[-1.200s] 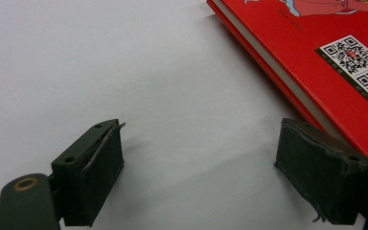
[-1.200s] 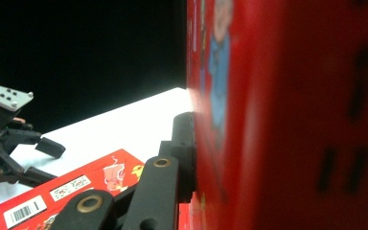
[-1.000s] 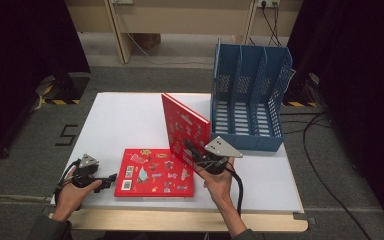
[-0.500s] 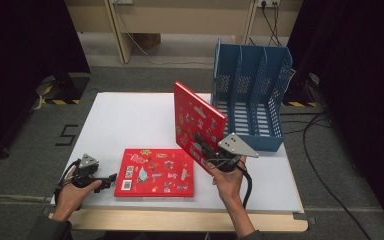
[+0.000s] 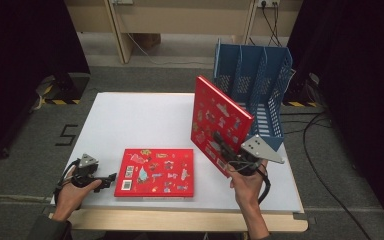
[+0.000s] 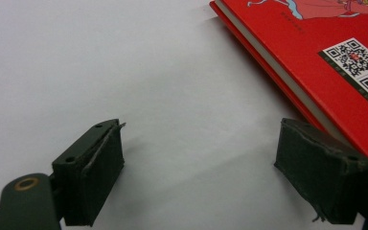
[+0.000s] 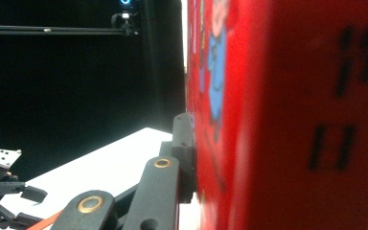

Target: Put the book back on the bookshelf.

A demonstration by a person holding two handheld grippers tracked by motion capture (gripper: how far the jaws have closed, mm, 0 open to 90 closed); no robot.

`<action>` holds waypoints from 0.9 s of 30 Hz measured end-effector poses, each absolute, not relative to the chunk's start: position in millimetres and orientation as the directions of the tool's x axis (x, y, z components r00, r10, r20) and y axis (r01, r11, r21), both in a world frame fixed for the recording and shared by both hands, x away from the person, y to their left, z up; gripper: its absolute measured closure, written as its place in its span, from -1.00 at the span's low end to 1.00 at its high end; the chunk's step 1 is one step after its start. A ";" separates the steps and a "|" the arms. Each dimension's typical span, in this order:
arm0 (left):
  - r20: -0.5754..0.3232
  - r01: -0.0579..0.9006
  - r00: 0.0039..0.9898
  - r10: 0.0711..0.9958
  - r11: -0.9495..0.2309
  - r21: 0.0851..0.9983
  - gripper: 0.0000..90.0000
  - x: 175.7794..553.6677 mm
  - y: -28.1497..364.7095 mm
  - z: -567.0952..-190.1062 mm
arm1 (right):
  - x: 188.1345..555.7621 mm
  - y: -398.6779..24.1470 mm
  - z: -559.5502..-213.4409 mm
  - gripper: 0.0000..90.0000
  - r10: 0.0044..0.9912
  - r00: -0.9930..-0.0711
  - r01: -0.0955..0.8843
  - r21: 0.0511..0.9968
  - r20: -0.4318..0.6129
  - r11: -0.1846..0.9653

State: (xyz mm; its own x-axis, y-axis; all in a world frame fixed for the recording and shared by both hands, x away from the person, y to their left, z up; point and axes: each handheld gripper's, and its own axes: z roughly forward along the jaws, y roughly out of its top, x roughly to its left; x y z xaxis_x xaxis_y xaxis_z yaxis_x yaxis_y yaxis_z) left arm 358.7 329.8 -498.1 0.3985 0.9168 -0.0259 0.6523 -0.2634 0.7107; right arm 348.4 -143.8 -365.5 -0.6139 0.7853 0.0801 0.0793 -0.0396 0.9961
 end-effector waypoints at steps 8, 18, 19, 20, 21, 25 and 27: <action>-0.027 0.655 0.390 0.920 -0.257 0.711 -0.65 361.2 329.8 -498.7 | 335.0 -186.5 -354.8 0.77 0.831 -0.548 0.064 0.996 0.092 -0.068; -0.024 0.652 0.381 0.924 -0.250 0.716 -0.67 362.1 332.0 -500.1 | 352.4 -226.0 -337.5 0.77 0.904 -0.422 0.033 0.998 0.069 -0.061; -0.024 0.652 0.381 0.924 -0.250 0.716 -0.67 362.1 332.0 -500.1 | 356.3 -228.0 -336.5 0.77 0.908 -0.412 0.033 0.998 0.070 -0.062; -0.024 0.652 0.381 0.924 -0.250 0.716 -0.67 362.1 332.0 -500.2 | 360.3 -229.4 -335.5 0.77 0.914 -0.400 0.034 0.997 0.073 -0.065; -0.025 0.651 0.382 0.924 -0.250 0.716 -0.67 362.1 332.1 -500.3 | 364.6 -230.6 -334.8 0.77 0.919 -0.388 0.033 0.997 0.072 -0.065; -0.028 0.651 0.381 0.924 -0.247 0.718 -0.68 361.8 332.1 -500.6 | 384.8 -232.6 -332.5 0.77 0.935 -0.348 0.038 0.997 0.070 -0.061; -0.029 0.651 0.381 0.924 -0.246 0.718 -0.68 361.7 332.0 -500.6 | 395.5 -232.5 -332.0 0.77 0.941 -0.330 0.038 0.997 0.077 -0.068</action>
State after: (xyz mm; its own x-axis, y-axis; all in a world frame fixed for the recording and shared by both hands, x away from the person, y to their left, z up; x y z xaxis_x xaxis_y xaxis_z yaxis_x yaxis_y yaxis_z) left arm 361.7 332.0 -500.6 0.3806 0.9243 -0.0288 0.6511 -0.2457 0.7181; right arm 395.5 -232.5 -332.0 -0.3297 0.9410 0.0766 0.0377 -0.0679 0.9970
